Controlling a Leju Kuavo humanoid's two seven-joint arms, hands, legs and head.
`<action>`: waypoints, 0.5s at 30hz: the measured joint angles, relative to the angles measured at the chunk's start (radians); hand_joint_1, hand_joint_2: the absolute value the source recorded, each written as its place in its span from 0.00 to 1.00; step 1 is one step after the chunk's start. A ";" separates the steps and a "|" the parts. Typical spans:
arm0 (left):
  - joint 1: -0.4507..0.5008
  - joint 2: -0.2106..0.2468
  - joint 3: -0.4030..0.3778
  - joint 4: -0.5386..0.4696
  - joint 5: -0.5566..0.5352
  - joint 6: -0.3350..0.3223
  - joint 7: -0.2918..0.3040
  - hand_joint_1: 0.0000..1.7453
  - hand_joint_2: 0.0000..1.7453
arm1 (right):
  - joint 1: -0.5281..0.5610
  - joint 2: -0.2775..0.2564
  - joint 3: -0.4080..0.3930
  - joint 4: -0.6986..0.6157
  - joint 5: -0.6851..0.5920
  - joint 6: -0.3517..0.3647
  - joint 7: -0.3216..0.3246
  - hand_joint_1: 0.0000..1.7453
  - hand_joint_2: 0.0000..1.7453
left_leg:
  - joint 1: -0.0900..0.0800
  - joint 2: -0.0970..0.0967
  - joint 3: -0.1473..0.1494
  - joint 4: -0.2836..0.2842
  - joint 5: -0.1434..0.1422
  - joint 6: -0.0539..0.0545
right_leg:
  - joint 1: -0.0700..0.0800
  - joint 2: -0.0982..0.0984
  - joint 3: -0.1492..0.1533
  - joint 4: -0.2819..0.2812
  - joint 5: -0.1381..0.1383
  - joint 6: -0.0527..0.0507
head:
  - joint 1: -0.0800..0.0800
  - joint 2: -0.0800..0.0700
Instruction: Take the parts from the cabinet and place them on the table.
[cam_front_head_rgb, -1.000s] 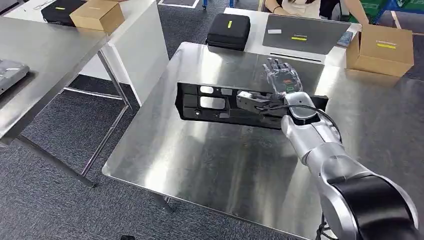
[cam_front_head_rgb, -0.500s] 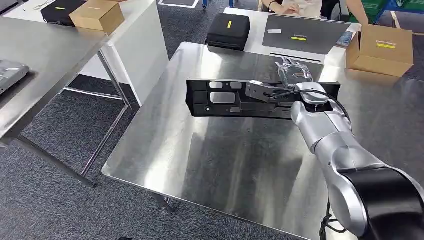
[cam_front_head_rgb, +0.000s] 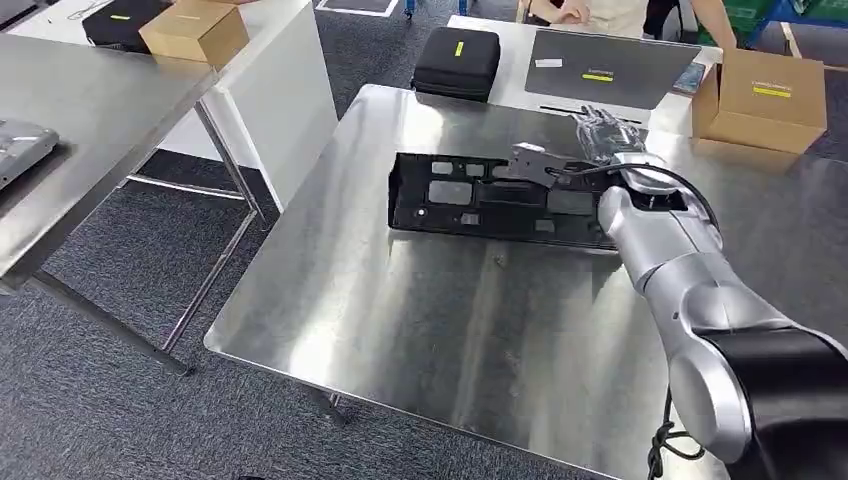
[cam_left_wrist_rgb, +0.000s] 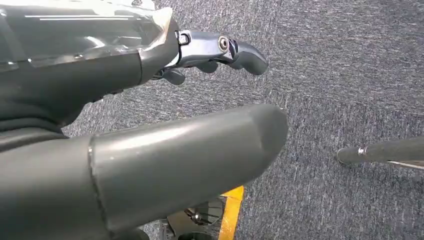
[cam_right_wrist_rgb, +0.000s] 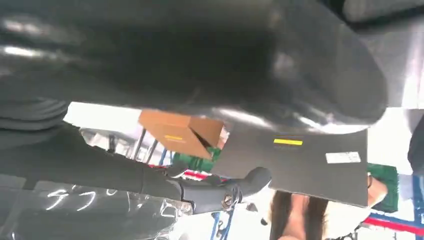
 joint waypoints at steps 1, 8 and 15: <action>0.000 0.000 0.000 0.000 -0.001 -0.002 0.000 0.00 0.00 | -0.003 -0.002 -0.003 0.000 -0.020 0.023 0.000 0.00 0.00 | 0.000 0.000 0.000 0.000 0.000 0.000 | 0.000 0.000 0.000 0.000 0.000 0.000 | 0.000 0.000; 0.001 0.000 0.002 0.000 -0.003 -0.006 0.006 0.00 0.00 | -0.020 -0.021 -0.055 0.011 -0.087 0.112 0.020 0.00 0.00 | 0.000 0.000 0.000 0.000 0.000 0.000 | 0.000 0.000 0.000 0.000 0.000 0.000 | 0.000 0.000; 0.002 0.000 0.010 0.000 -0.003 -0.006 0.006 0.00 0.00 | -0.025 -0.030 -0.067 0.015 -0.085 0.112 0.021 0.00 0.00 | 0.000 0.000 0.000 0.000 0.000 0.001 | 0.000 0.000 0.000 0.000 0.000 0.000 | 0.000 0.000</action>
